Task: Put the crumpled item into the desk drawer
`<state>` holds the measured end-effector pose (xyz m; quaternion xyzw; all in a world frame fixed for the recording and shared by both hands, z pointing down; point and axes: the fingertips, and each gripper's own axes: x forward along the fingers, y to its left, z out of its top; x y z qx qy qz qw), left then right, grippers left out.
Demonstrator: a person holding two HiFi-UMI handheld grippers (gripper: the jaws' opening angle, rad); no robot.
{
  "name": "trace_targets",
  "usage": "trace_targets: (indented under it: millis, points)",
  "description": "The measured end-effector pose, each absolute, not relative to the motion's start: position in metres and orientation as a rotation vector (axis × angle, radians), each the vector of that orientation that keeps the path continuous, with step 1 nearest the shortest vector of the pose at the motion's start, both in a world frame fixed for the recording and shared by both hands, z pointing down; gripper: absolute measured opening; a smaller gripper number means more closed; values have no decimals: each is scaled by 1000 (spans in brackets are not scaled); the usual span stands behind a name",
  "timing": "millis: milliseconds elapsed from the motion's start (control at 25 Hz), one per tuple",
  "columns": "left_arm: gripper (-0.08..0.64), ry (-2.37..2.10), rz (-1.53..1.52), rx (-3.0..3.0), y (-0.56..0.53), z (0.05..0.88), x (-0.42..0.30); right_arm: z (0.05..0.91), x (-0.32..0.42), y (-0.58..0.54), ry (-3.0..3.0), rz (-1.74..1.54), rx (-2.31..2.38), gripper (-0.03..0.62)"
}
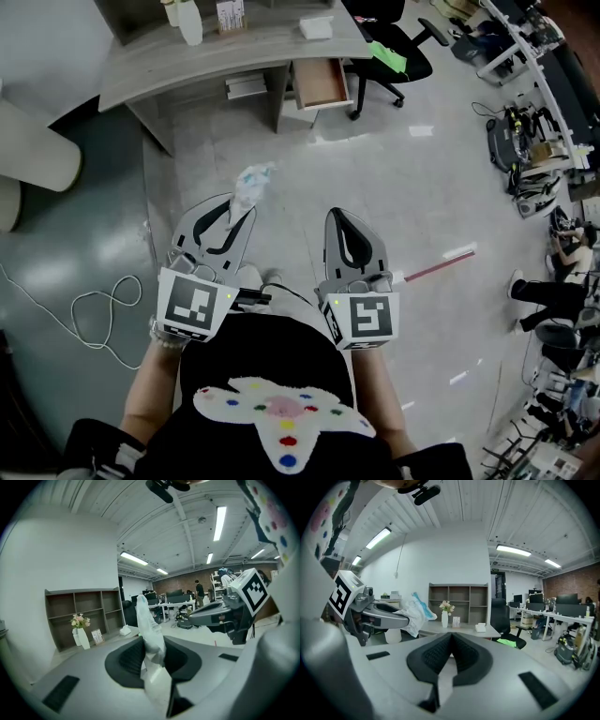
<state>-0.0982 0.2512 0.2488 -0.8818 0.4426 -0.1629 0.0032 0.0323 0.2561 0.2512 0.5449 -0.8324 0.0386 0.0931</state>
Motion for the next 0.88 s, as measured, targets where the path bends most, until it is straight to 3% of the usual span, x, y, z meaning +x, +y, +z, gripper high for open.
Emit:
trace_targets:
  millis: [880]
  points:
    - [94,1389,-455,-2752,270,248,-77,257,53,274,-2479,83,1620,5]
